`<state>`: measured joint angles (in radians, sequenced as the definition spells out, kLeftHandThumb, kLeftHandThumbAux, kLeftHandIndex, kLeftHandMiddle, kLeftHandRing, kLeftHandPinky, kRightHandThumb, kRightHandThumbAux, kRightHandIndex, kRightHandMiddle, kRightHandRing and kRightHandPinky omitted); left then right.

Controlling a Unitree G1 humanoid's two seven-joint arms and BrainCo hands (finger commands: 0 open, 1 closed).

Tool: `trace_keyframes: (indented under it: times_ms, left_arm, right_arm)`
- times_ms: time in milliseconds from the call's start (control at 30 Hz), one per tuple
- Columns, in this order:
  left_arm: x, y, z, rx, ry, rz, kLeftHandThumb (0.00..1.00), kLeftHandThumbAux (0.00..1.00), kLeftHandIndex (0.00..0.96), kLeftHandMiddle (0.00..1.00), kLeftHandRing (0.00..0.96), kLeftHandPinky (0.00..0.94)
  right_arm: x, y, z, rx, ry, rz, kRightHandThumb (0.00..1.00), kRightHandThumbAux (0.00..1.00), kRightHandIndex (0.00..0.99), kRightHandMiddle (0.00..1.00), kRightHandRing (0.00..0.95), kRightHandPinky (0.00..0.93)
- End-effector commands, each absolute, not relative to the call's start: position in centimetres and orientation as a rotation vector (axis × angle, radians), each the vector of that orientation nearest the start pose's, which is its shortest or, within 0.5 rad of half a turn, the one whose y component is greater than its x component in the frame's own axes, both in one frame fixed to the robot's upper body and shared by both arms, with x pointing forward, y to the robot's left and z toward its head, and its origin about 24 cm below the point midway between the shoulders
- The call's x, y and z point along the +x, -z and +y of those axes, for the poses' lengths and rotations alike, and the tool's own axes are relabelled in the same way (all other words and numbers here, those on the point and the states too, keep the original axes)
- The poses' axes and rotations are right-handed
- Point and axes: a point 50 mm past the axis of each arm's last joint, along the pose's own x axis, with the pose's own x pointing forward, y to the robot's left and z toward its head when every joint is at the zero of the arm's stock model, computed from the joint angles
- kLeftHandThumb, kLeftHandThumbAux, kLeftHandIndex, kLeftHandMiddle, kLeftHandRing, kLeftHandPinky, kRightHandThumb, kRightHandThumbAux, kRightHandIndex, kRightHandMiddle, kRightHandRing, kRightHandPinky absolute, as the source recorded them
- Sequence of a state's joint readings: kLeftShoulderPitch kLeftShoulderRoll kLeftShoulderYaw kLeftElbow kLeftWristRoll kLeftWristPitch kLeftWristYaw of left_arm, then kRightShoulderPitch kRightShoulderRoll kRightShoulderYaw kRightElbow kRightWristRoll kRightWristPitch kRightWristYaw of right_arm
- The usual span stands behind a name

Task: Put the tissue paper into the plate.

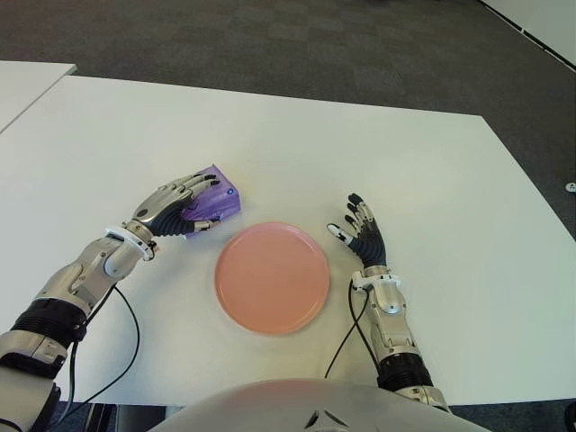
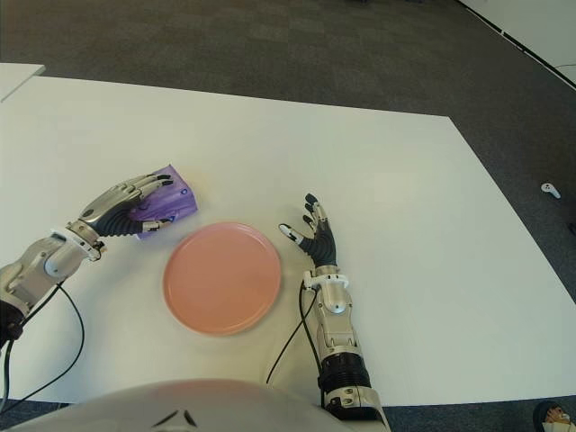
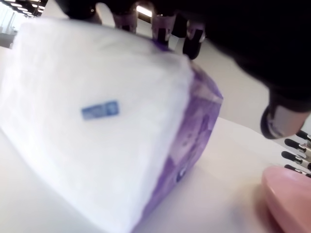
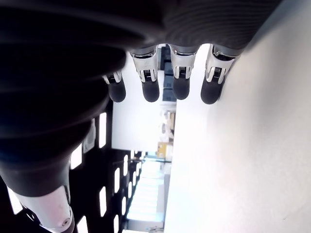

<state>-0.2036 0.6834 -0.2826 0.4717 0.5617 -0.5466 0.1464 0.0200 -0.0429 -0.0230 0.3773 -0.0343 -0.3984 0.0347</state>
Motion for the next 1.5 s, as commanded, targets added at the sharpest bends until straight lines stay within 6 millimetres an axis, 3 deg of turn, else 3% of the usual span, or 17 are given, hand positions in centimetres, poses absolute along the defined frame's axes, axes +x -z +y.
trace_keyframes:
  times_ms: [33, 433, 700, 1033, 1500]
  left_arm:
    - [26.4, -3.1, 23.4, 1.231, 0.43, -0.166, 0.148, 0.424, 0.0, 0.0, 0.0, 0.0]
    - [27.1, -4.6, 23.8, 1.294, 0.368, -0.215, 0.138, 0.428, 0.0, 0.0, 0.0, 0.0]
    - [27.2, -8.0, 23.9, 1.383, 0.282, -0.347, 0.096, 0.433, 0.0, 0.0, 0.0, 0.0]
    - [27.3, -9.2, 23.5, 1.453, 0.163, -0.428, 0.06, 0.424, 0.0, 0.0, 0.0, 0.0]
    - [27.0, -10.4, 23.5, 1.509, 0.074, -0.44, 0.047, 0.409, 0.0, 0.0, 0.0, 0.0]
  right_arm:
    - [19.6, 6.7, -16.8, -0.048, -0.005, 0.299, 0.052, 0.731, 0.018, 0.008, 0.0, 0.039]
    - [19.5, 6.9, -17.1, -0.053, -0.003, 0.302, 0.045, 0.738, 0.024, 0.012, 0.0, 0.039]
    - [19.4, 7.1, -17.3, -0.038, 0.002, 0.301, 0.031, 0.748, 0.025, 0.011, 0.0, 0.041]
    - [19.5, 7.0, -17.1, -0.028, 0.006, 0.296, 0.031, 0.748, 0.029, 0.014, 0.002, 0.047]
    - [19.4, 6.9, -16.9, -0.032, 0.002, 0.335, 0.06, 0.626, 0.022, 0.018, 0.0, 0.0]
